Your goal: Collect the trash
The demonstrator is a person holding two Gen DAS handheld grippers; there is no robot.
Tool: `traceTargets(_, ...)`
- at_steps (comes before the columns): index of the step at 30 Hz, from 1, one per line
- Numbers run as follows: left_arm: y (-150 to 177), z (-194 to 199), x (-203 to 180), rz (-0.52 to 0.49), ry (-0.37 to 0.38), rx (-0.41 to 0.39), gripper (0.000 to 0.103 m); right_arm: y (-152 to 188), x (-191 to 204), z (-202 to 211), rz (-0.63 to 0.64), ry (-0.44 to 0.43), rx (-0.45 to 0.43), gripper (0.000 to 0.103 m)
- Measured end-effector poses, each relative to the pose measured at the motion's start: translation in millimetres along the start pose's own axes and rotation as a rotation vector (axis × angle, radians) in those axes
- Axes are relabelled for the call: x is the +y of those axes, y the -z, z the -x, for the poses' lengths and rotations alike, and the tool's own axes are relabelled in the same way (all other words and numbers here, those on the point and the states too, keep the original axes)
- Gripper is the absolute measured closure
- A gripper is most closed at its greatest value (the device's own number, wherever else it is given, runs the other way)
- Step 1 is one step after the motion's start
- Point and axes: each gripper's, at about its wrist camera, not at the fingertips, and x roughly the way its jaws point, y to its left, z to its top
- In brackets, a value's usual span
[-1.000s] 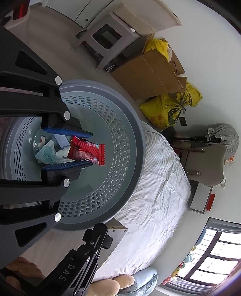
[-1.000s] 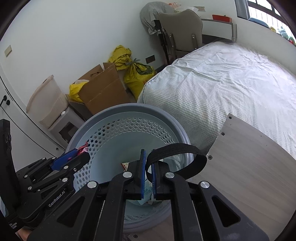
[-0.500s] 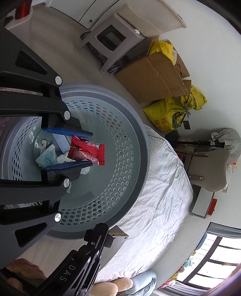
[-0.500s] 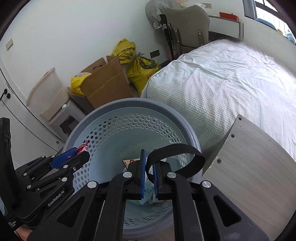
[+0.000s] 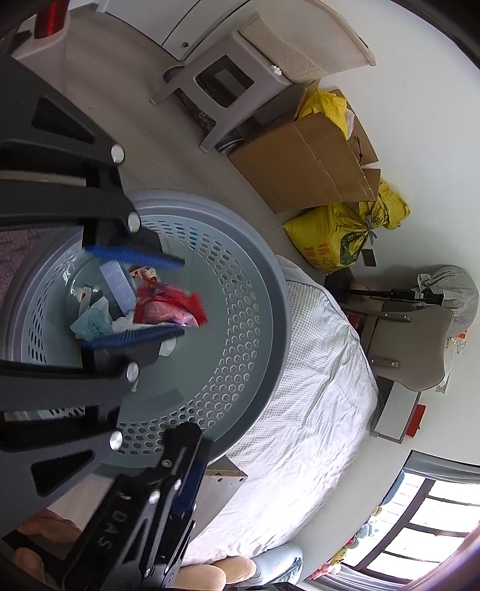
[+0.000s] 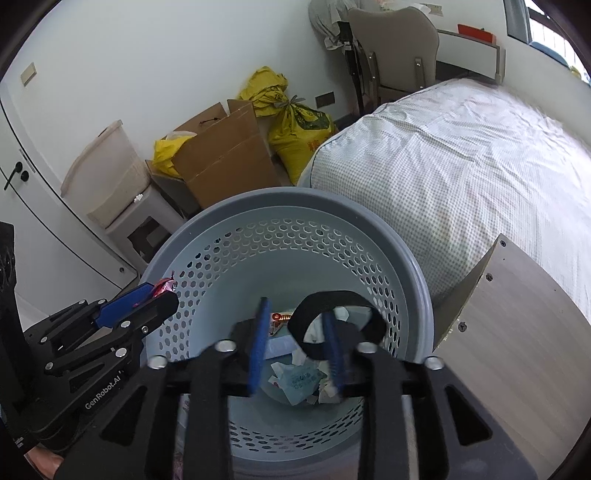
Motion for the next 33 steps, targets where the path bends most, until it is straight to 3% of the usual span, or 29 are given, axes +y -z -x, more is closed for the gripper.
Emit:
traceTargets(1, 0, 2, 0, 0.002, -0.004, -0.006, 0.055, 1, 0, 2, 0.000, 0.004, -0.006, 0.045)
traceTargets(8, -2, 8, 3, 0.015, -0.014, -0.016, 0.048, 4, -4, 5, -0.014, 0.022, -0.004, 0.045)
traceTargets(21, -1, 14, 3, 0.014, -0.028, -0.022, 0.042, 12, -7, 15, -0.028, 0.037, -0.027, 0.044)
traceTargets(33, -1, 23, 4, 0.014, -0.050, -0.038, 0.034, 15, -9, 24, -0.031, 0.053, -0.051, 0.037)
